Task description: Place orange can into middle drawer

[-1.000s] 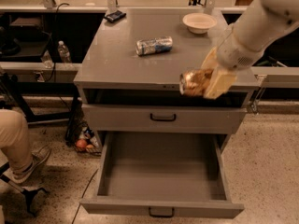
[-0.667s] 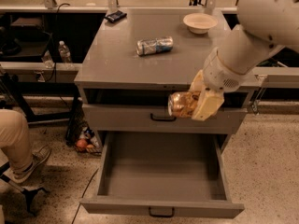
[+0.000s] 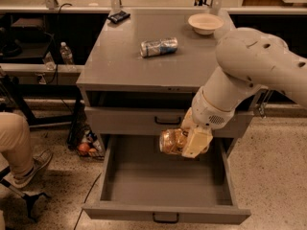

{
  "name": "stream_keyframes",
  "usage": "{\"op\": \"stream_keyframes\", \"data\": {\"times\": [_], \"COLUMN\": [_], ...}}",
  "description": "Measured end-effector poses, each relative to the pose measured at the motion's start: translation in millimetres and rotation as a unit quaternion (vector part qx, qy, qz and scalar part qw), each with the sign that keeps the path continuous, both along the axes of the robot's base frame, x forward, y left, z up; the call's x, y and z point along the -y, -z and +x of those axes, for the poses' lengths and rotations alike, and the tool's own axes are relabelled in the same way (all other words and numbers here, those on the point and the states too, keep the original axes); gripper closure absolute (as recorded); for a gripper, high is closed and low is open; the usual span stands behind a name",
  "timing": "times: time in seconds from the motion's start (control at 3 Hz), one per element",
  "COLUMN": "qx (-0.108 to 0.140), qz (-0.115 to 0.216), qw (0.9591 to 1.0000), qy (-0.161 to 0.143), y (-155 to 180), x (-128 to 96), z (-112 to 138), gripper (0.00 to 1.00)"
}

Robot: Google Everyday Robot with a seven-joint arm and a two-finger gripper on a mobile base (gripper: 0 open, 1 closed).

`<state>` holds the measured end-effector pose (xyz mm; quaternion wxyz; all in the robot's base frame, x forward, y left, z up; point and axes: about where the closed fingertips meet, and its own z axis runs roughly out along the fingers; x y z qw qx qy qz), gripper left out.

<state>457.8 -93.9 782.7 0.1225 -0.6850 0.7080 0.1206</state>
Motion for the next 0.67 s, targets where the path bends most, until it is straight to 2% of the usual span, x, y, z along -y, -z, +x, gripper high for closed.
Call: {"op": "stream_keyframes", "data": {"times": [0.33,0.67], "qx": [0.000,-0.021], "qz": [0.000,0.010], "qw": [1.0000,0.9996], "qy": [0.000,0.017], "y": [0,32], "x": [0,-2], "z": [0,-3], "gripper": [1.00,1.00]}}
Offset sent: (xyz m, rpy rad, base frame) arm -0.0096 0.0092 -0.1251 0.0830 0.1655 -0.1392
